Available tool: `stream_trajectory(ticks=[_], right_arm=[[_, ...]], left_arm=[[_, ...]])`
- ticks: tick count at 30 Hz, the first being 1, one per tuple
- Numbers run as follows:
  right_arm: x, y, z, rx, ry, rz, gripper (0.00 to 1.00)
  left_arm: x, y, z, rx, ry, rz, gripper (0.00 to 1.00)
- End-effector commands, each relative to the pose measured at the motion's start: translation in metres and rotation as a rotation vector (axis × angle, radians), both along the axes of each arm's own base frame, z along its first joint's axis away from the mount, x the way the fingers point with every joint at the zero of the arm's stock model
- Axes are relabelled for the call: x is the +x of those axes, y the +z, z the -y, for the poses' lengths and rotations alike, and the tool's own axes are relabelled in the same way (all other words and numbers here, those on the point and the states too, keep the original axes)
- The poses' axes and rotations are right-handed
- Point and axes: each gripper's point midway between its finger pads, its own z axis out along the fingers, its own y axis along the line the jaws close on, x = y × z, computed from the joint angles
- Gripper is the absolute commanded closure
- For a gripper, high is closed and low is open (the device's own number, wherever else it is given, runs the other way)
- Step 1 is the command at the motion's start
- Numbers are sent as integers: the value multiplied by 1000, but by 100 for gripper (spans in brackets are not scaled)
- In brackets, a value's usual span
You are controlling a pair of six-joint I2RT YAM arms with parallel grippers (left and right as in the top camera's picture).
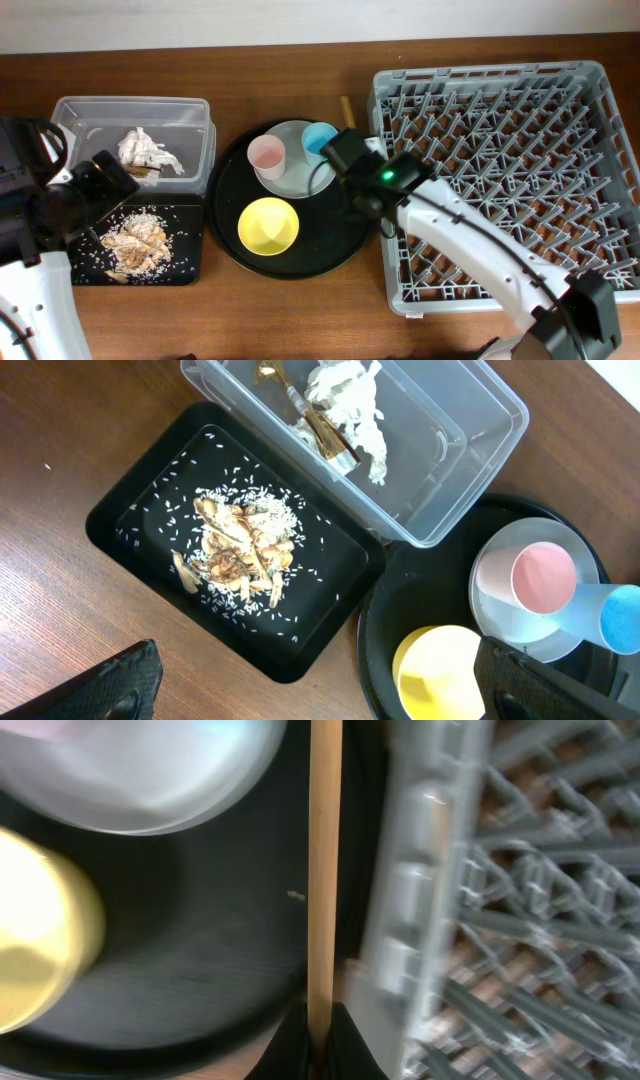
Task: Sort waste into correct bins and load items into the dishwasher rack
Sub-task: 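Carry the second chopstick to the rack and insert it, then move the right gripper over the plate and grasp the blue cup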
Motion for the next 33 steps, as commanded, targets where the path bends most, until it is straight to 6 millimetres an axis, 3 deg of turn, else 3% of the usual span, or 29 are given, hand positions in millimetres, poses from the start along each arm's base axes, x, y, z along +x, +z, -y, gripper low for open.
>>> stream_trajectory(ticks=[1,4,16,18,19,22,27,33], right_arm=[[6,8,33,-31,-86,-7,96],[4,6,48,-51,-120,-34,96],[5,5,65,-98,-132,-47,94],[6,6,67,-111,-135,-39,88],[6,6,67,-111,-135,-39,81],[5,6,67,-112,-135,-39,75],[5,6,69,-118,-137,-39,75],[4,4,53,-35,-117,-60,75]], left_arm=[[1,2,-1,-3,10,6,1],[1,2,-1,-3,10,6,1],[1,2,-1,-3,10,6,1],[1,2,-1,-3,10,6,1],[1,2,-1,-3,10,6,1],[1,2,-1,-3,10,6,1],[1,2,-1,-3,10,6,1],[1,2,-1,-3,10,6,1]])
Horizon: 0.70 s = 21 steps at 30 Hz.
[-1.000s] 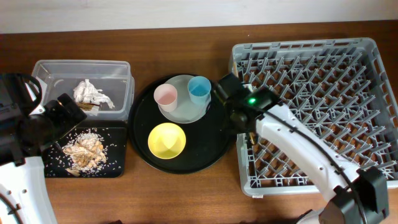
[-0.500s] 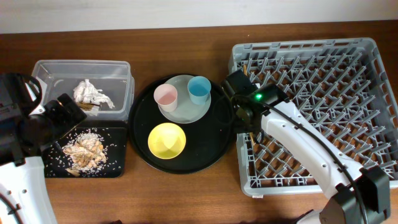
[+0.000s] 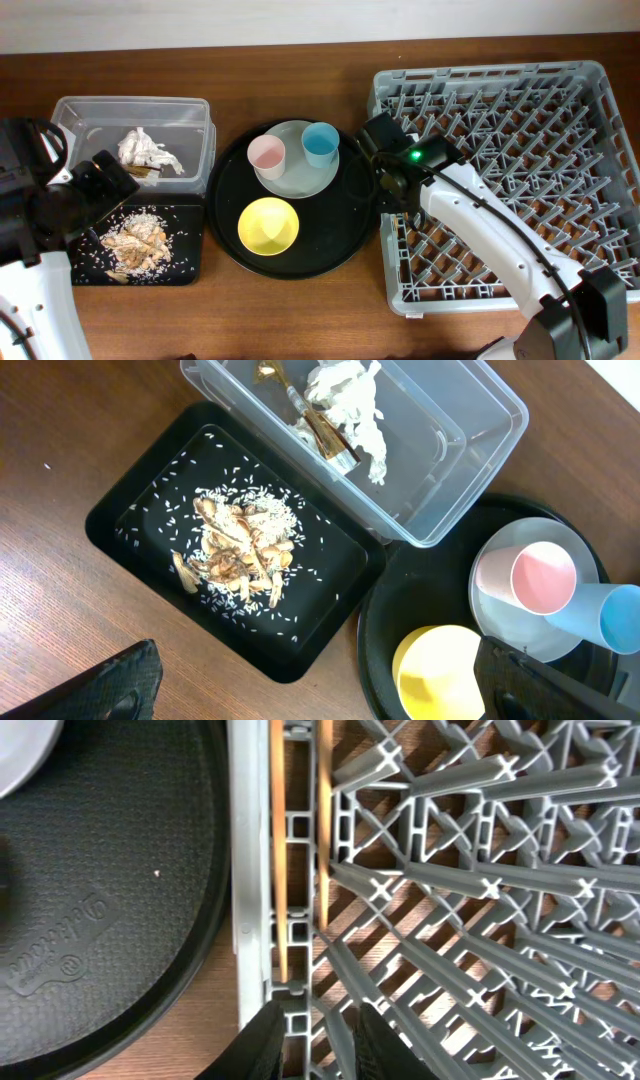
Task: Sort waste into correct bins and load items into the dishwasher rack
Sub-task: 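Move the right gripper over the plate and grasp the blue cup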
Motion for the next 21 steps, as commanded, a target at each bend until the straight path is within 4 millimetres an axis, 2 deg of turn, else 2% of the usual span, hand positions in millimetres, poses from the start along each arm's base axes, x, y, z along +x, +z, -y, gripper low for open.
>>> stream_trajectory(ticks=[1,3,7,9,12,14,15,19,21], right_arm=[[6,11,-11,71,4,31,75],[12,36,-42,199,164,37,75],[36,107,-106,460,465,207,73],[47,120,-120,512,511,279,71],[59,113,-127,521,518,313,69],[75,107,-134,521,522,343,54],[84,102,-138,524,523,354,51],[110,71,-153,508,559,363,51],[116,43,-157,475,596,324,52]], left_arm=[[1,2,-1,-3,10,6,1],[1,2,-1,-3,10,6,1],[1,2,-1,-3,10,6,1],[1,2,-1,-4,10,6,1],[1,2,-1,-3,10,6,1],[1,2,-1,-3,10,6,1],[1,2,-1,-3,10,6,1],[1,2,-1,-3,10,6,1],[1,2,-1,-3,10,6,1]])
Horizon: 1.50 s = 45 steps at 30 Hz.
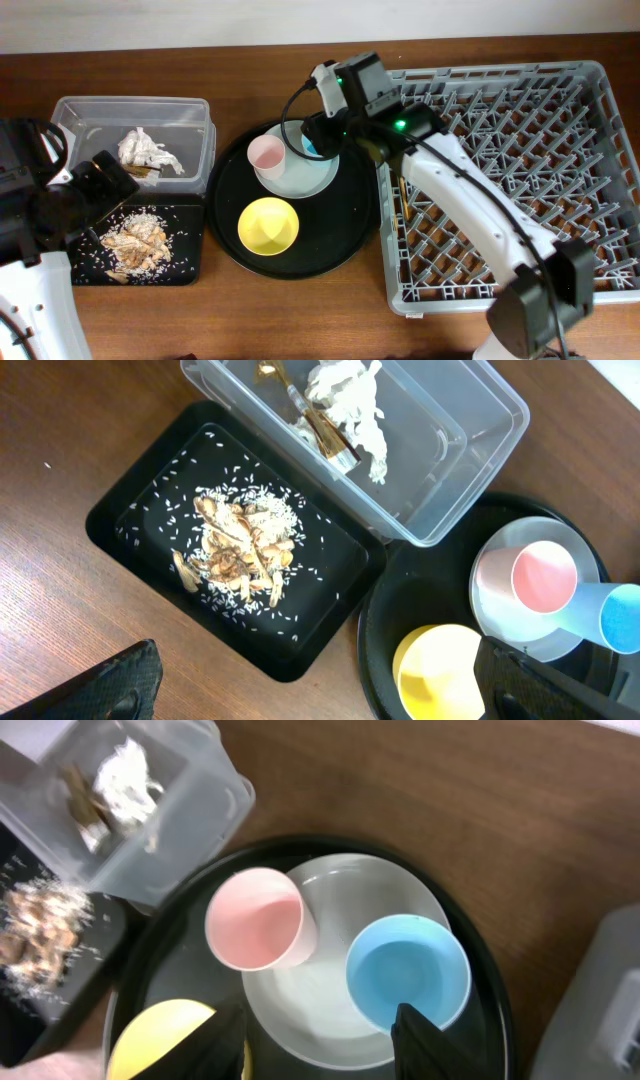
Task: Sort waste into correct bins and load items into the dishwasher rack
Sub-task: 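Move the right gripper over the plate and grasp the blue cup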
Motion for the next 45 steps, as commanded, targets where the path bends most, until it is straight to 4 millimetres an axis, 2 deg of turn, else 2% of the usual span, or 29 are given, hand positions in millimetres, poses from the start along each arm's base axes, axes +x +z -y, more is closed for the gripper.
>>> stream_trajectory(ticks=[1,3,6,9,11,13,15,27,34,39,45], right_arm=[[7,-39,-3,-63,55,-31,55],[13,-69,-6,-89,66,-64,57],[18,-94,-9,-107,75,-88,58],[19,-104,-10,-112,75,-98,59],[19,-109,-9,-121,81,-106,64],[18,-113,-9,-125,81,-115,73],[14,-117,-7,-135,82,-135,75],[0,-126,0,-169,84,-200,74],[2,-125,-1,-233,228,-108,73],[8,-121,-4,-238,264,-55,69],[-1,-122,-16,-241,293,-56,69]], left_arm=[[1,2,-1,-2,10,9,1],[1,2,-1,-2,10,9,1],[1,2,-1,-2,10,9,1],[1,2,-1,-2,10,9,1],[1,2,-1,-2,10,9,1],[1,2,-1,-2,10,9,1],[1,2,-1,-2,10,9,1],[1,2,-1,-2,10,9,1],[1,2,-1,-2,10,9,0],[1,2,-1,-2,10,9,1],[1,2,-1,-2,10,9,1]])
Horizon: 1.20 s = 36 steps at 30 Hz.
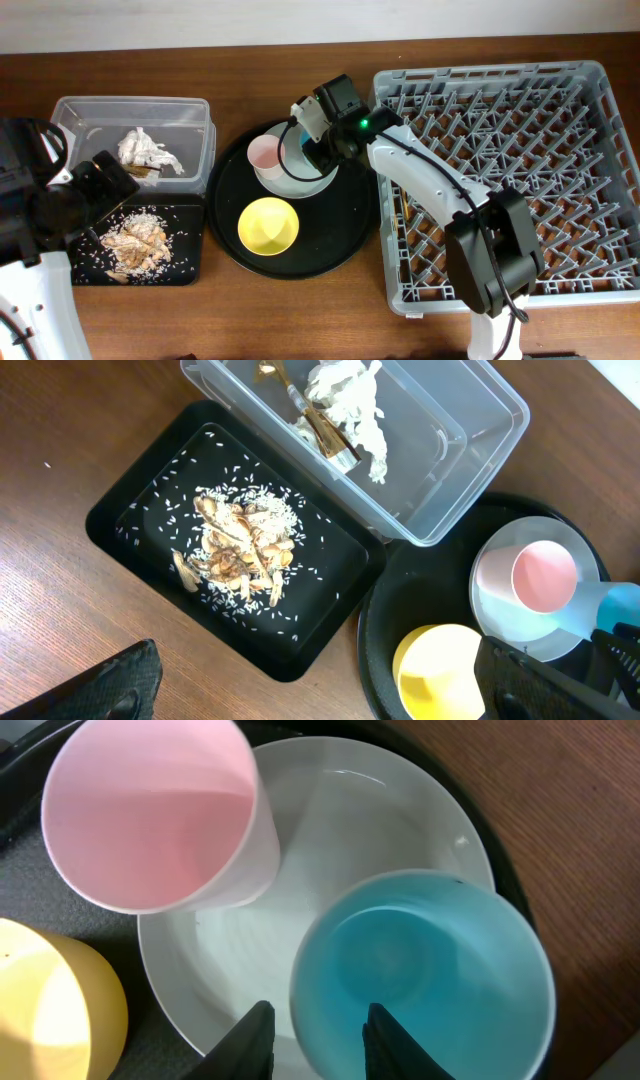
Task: Sort waste into correct bins and load items into the dishwasher rack
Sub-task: 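Move the right gripper over the plate and grasp the blue cup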
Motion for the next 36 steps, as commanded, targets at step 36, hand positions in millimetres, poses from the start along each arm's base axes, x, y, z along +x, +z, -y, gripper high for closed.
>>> stream_trajectory(ticks=[36], right_arm=[[-2,-13,14,-143,-36,16,78]], left_arm=[[1,2,-1,-2,10,8,1]])
